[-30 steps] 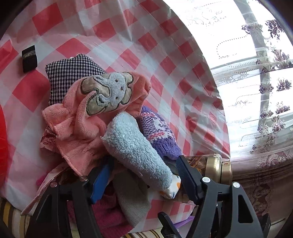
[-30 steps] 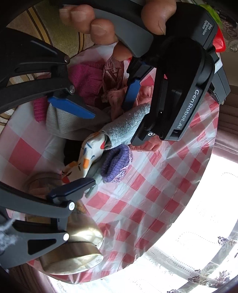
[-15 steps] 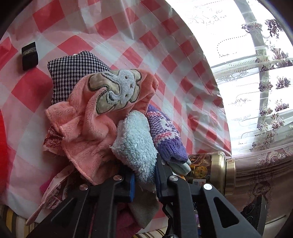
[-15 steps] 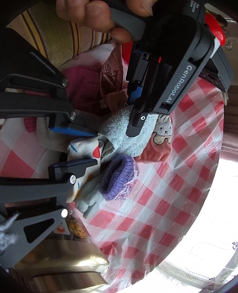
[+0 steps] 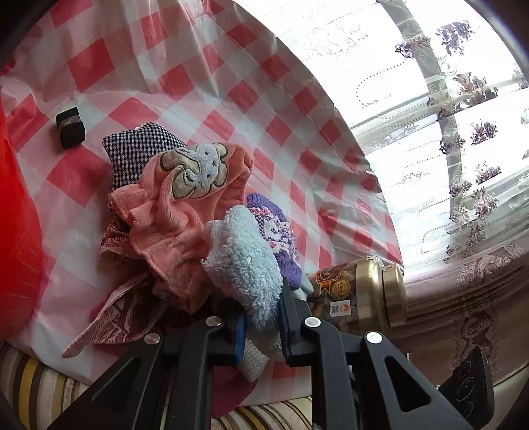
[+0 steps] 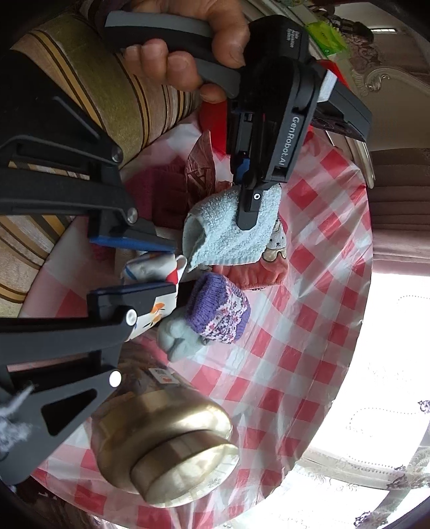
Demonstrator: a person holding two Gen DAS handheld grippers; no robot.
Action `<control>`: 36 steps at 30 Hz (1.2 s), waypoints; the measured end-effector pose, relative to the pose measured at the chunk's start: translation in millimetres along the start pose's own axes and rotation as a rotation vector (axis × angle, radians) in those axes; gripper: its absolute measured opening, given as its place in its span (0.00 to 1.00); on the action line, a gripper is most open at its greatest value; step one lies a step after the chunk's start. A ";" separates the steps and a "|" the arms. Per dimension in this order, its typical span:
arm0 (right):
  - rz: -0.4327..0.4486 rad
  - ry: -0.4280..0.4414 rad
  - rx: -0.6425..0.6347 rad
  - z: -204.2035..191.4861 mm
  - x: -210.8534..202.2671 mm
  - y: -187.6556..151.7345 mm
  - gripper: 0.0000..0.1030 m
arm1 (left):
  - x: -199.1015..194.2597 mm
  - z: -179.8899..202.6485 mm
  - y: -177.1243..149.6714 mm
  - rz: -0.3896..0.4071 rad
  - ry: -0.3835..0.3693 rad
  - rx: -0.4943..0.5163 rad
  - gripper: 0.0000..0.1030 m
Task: Organize soft objects
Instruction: 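Grasp the floral cloth with the right tool while the left tool grasps the blue sock, then release the floral cloth into the box with the right tool, left tool holding the sock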
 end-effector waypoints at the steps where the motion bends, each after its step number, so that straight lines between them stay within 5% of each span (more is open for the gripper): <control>1: 0.002 0.008 0.017 2.0 -4.6 -1.9 0.19 | -1.3 1.3 -2.6 0.005 0.002 0.006 0.16; 11: 0.044 0.071 0.200 31.0 -53.8 -22.8 0.18 | -22.7 9.8 -22.0 0.047 -0.001 0.054 0.16; 18: 0.070 0.014 0.266 56.1 -98.0 -54.5 0.18 | -27.8 25.5 -40.9 0.032 -0.021 0.097 0.16; 30: 0.007 -0.209 0.482 133.7 -169.4 -171.6 0.18 | -23.6 73.9 -80.4 -0.022 -0.069 0.196 0.16; 36: -0.022 -0.164 0.610 151.2 -183.1 -224.8 0.18 | -11.2 103.0 -108.7 -0.074 -0.082 0.258 0.16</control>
Point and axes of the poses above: each gripper's, at about its wrist camera, not at the fingertips, and x roughly the way its jaws point, z to its right, y to its top, the point moved 8 cm from there along x, roughly the way its jaws point, and after that the axes turned 6 degrees about -z, right-handed, at the moved point
